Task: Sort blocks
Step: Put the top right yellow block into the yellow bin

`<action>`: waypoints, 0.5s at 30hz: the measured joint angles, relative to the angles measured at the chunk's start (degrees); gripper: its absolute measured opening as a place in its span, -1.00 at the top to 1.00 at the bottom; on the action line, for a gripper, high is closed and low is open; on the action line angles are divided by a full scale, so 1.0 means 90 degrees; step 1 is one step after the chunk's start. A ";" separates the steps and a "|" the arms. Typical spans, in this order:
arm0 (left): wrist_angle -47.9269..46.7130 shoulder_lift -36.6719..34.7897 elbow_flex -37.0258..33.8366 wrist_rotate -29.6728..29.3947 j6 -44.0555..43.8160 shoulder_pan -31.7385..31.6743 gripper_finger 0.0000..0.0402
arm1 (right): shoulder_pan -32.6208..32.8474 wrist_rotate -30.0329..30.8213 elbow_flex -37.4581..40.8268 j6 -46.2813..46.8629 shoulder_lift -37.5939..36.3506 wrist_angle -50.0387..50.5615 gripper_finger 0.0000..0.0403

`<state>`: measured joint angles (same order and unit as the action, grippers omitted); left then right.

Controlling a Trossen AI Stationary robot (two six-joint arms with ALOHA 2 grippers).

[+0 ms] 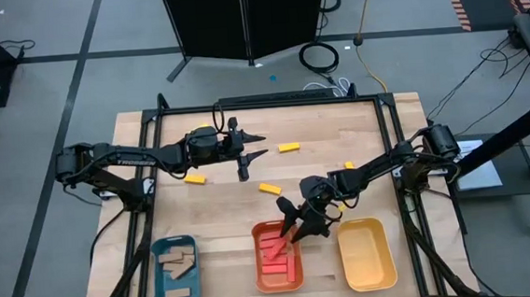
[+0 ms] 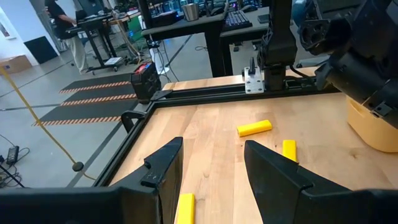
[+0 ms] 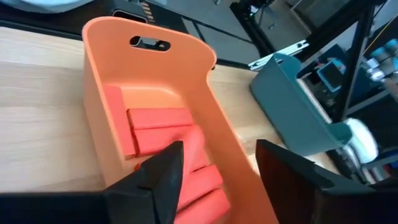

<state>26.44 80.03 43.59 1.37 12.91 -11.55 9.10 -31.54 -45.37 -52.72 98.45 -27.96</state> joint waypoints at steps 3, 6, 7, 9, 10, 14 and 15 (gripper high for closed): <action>0.0000 0.0000 0.0000 0.0000 0.0002 0.0000 0.16 | 0.0002 -0.0002 0.0000 0.0111 0.0002 0.0111 -0.03; 0.0000 0.0000 0.0000 0.0000 0.0002 -0.0007 0.16 | 0.0000 0.0003 -0.0002 0.0118 0.0000 0.0210 -0.05; 0.0000 0.0000 0.0000 0.0000 0.0002 -0.0010 0.16 | 0.0002 0.0028 -0.0001 0.0120 -0.0009 0.0292 -0.05; 0.0000 0.0000 0.0000 -0.0002 0.0008 -0.0010 0.16 | 0.0004 0.0287 0.0001 0.0091 -0.0083 0.0541 -0.04; 0.0000 0.0000 0.0000 -0.0002 0.0033 -0.0010 0.16 | 0.0005 0.0550 -0.0001 0.0047 -0.0155 0.0654 -0.03; -0.0076 0.0000 0.0000 -0.0002 0.0114 -0.0007 0.16 | -0.0024 0.1159 -0.0002 -0.0049 -0.0624 0.1142 -0.01; -0.0111 0.0000 -0.0002 -0.0002 0.0114 -0.0007 0.16 | -0.0043 0.1159 0.0000 0.0006 -0.0797 0.1239 -0.01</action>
<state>25.43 80.03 43.57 1.34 13.93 -11.62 8.72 -21.10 -45.36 -52.66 91.28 -16.81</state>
